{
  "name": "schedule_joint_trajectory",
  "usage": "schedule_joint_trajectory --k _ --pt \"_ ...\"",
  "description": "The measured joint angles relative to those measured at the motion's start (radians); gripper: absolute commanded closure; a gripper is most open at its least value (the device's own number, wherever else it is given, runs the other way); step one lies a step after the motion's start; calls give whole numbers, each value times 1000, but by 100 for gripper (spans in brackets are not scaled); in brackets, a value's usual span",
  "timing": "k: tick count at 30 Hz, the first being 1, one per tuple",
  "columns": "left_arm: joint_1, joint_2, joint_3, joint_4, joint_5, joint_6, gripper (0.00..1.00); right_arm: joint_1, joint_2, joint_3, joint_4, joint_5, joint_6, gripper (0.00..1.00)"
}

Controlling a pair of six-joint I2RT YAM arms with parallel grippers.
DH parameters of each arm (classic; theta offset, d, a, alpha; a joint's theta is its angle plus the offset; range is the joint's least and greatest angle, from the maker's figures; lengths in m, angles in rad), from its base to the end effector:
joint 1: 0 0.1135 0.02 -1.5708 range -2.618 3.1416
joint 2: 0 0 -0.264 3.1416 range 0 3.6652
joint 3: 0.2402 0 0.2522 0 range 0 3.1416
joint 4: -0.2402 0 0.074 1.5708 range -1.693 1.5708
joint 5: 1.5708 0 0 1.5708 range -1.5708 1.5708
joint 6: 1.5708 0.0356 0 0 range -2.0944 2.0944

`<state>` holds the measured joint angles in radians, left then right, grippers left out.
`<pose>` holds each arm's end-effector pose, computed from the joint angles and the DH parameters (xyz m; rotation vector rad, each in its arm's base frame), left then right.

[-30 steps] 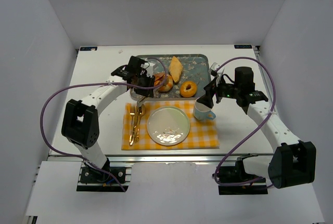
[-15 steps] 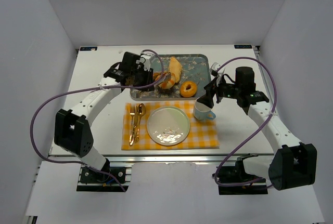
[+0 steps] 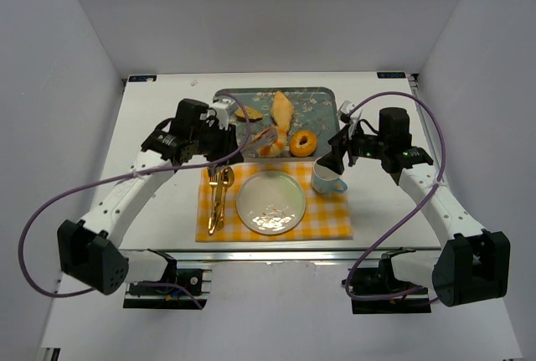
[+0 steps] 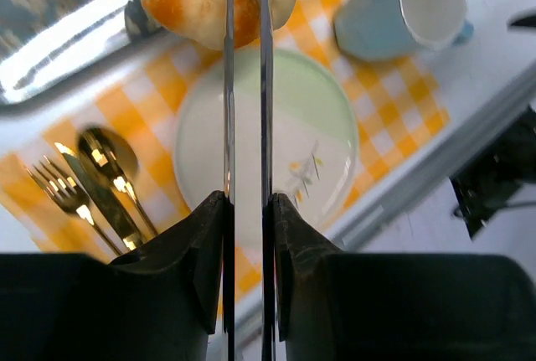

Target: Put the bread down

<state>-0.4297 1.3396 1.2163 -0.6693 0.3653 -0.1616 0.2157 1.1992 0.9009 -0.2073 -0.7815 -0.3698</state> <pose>0.2540 -0.1304 0.3235 0.5021 2.3598 -0.7125 0.2513 0.0807 0.2968 -1.0066 1.7144 0.7058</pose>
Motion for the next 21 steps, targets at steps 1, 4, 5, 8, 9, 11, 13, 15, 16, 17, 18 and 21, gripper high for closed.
schedule_joint_trajectory --k 1,4,5,8,9,11,13,15,16,17,18,21 --pt "0 -25 -19 -18 13 -7 100 0 0 0 0 0 0 17" --pt "-2 -98 -81 -86 55 -38 100 0 0 0 0 0 -1 17" --pt "-5 -121 -106 -106 67 -50 100 0 0 0 0 0 -1 17" --pt "-31 -179 -183 -152 91 -93 100 0 0 0 0 -2 -1 17" --pt "-43 -195 -206 -161 97 -109 100 0 0 0 0 -4 -1 17" --pt "-71 -222 -250 -169 104 -142 100 0 0 0 0 -7 -1 17" --pt "-105 -239 -290 -166 105 -179 98 0 0 0 0 -8 -1 17" --pt "-138 -241 -315 -158 97 -208 83 0 0 0 0 -8 -1 17" --pt "-150 -239 -322 -153 93 -217 79 0 0 0 0 -8 -1 17" --pt "-167 -234 -328 -145 85 -232 66 0 0 0 0 -7 -1 17" --pt "-177 -229 -328 -140 78 -241 61 0 0 0 0 -7 -1 17" --pt "-190 -227 -328 -129 60 -258 55 0 0 0 0 -7 -2 17"
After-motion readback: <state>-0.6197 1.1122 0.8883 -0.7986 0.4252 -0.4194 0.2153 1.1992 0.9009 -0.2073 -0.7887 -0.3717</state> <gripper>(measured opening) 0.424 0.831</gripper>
